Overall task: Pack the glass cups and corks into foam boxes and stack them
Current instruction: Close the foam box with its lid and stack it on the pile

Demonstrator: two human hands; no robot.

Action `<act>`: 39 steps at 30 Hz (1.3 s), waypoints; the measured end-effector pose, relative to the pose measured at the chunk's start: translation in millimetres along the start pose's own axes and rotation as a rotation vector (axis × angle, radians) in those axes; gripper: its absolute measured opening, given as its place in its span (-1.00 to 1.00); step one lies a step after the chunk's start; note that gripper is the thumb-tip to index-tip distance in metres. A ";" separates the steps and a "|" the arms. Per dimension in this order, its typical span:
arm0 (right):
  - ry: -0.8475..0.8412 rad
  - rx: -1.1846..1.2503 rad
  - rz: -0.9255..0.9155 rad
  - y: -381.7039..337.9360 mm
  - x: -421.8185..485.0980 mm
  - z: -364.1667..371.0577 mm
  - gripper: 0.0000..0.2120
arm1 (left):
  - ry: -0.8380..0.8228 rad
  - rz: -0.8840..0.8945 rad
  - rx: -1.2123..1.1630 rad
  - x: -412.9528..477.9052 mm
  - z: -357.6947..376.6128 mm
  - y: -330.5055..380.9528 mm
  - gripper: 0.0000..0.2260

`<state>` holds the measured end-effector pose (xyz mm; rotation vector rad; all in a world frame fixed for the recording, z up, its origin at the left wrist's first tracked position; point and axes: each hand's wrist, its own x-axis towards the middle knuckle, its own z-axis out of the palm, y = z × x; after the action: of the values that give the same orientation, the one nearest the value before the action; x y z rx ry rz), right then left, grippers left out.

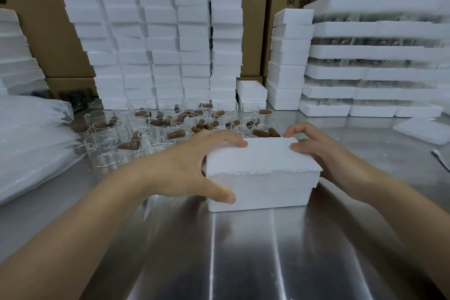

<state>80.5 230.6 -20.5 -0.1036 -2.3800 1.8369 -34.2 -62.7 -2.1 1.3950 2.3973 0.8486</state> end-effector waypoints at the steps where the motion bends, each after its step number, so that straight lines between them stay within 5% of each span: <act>1: -0.001 -0.001 0.000 -0.1 0.1 -0.1 -0.77 | 0.005 -0.002 0.011 -0.2 1.2 0.7 -0.20; 5: -0.022 0.001 0.011 -0.2 -1.7 -3.1 -0.79 | 0.067 0.010 0.039 -0.4 5.7 3.4 -0.20; 11: -0.197 0.131 0.016 -6.1 -8.6 -19.9 -0.27 | 0.065 -0.045 -0.309 1.1 0.9 7.0 -0.31; 15: -0.409 0.128 0.021 -12.9 -15.3 -27.3 -0.26 | -0.026 -0.070 -0.558 0.0 -5.4 6.6 -0.43; 18: -0.394 0.122 0.055 -11.8 -15.4 -27.0 -0.28 | -0.096 -0.096 -0.659 -0.6 -2.3 4.6 -0.49; 20: -0.335 0.186 0.068 -10.2 -14.2 -25.3 -0.34 | -0.063 -0.133 -0.658 1.5 2.2 4.9 -0.52; 26: -0.121 0.438 0.126 -9.8 -11.4 -24.5 -0.27 | 0.150 0.039 -0.533 3.6 2.2 11.6 -0.11; 30: -0.151 0.485 0.151 -12.6 -13.1 -20.9 -0.28 | 0.348 0.102 -0.414 7.3 9.0 12.4 -0.13; 39: -0.288 0.349 0.325 -15.8 -24.9 -28.8 -0.16 | 0.405 0.066 -0.494 4.0 23.5 10.3 -0.13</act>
<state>109.8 250.8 0.3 -0.2130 -2.2744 2.5482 -17.8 -47.0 -14.5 1.1906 2.1723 1.7398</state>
